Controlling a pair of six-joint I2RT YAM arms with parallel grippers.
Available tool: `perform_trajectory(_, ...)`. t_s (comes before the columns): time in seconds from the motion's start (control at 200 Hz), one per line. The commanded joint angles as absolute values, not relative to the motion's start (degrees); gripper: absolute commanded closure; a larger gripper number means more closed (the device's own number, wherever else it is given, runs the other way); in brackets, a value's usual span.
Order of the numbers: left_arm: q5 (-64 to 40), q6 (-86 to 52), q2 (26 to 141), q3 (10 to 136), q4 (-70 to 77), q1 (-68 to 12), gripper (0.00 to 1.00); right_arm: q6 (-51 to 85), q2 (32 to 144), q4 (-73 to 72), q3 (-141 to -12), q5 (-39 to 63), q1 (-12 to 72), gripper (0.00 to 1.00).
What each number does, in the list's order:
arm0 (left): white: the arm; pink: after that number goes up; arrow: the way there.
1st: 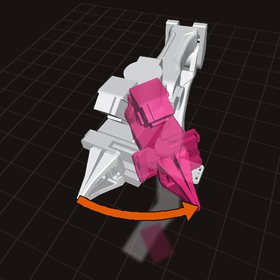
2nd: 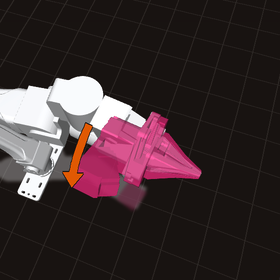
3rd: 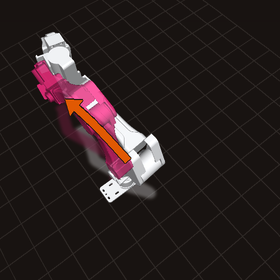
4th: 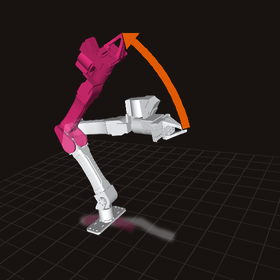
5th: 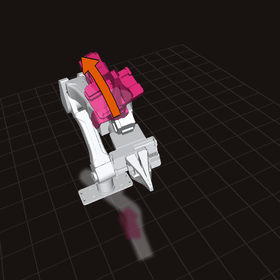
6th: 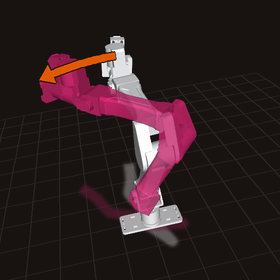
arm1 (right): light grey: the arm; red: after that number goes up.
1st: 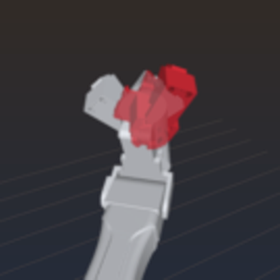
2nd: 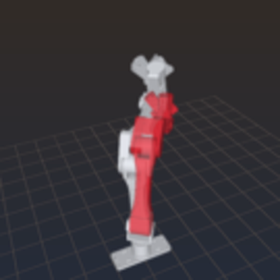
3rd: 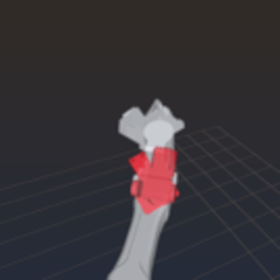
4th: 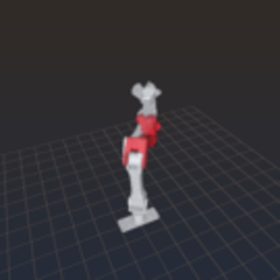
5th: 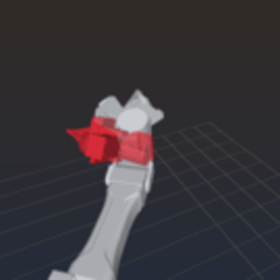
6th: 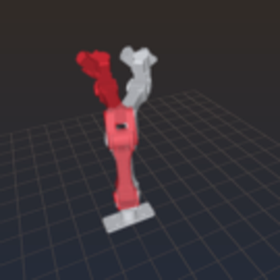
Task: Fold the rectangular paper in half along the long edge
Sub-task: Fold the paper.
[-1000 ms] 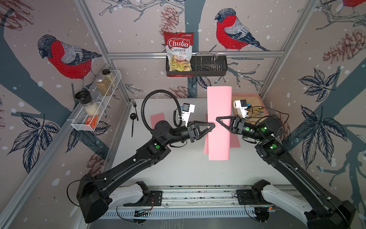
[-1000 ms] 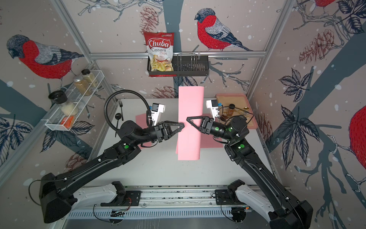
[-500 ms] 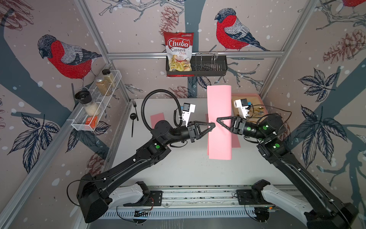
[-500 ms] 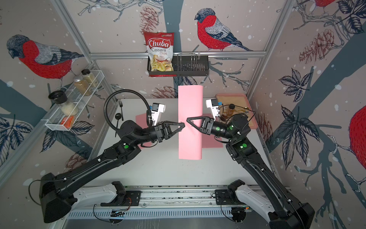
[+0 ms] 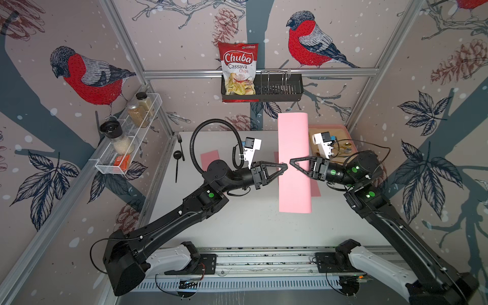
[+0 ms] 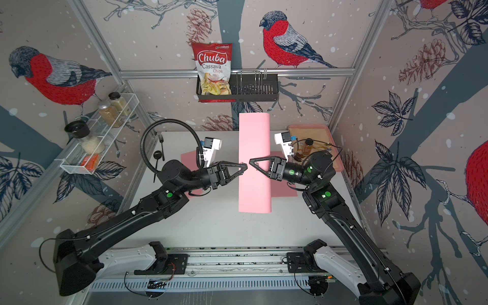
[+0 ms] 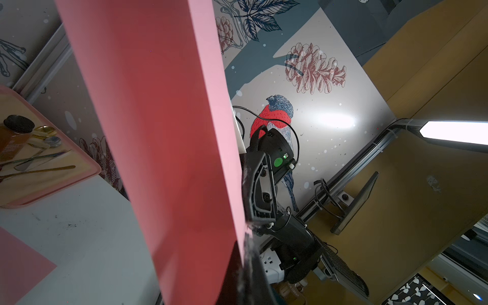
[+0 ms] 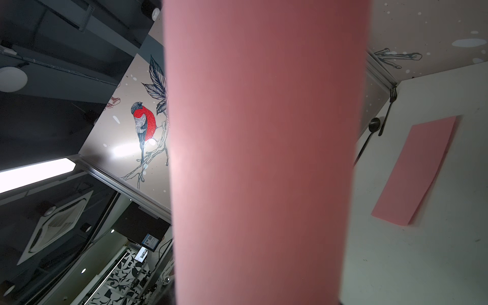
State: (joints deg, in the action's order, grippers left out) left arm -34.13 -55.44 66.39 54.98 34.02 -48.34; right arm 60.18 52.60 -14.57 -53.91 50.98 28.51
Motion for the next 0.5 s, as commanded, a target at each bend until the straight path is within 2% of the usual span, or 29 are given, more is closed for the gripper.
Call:
perform_trajectory(0.0, -34.2, -55.1, 66.5, 55.1, 36.3, -48.5, 0.97, 61.0, 52.3, -18.1, -53.5, 50.6, 28.6, 0.51)
perform_trajectory(0.495, -34.3, -55.9, 67.1, 54.7, 37.7, -48.5, 0.97, 63.4, 52.5, -22.8, -52.0, 49.5, 29.6, 0.41)
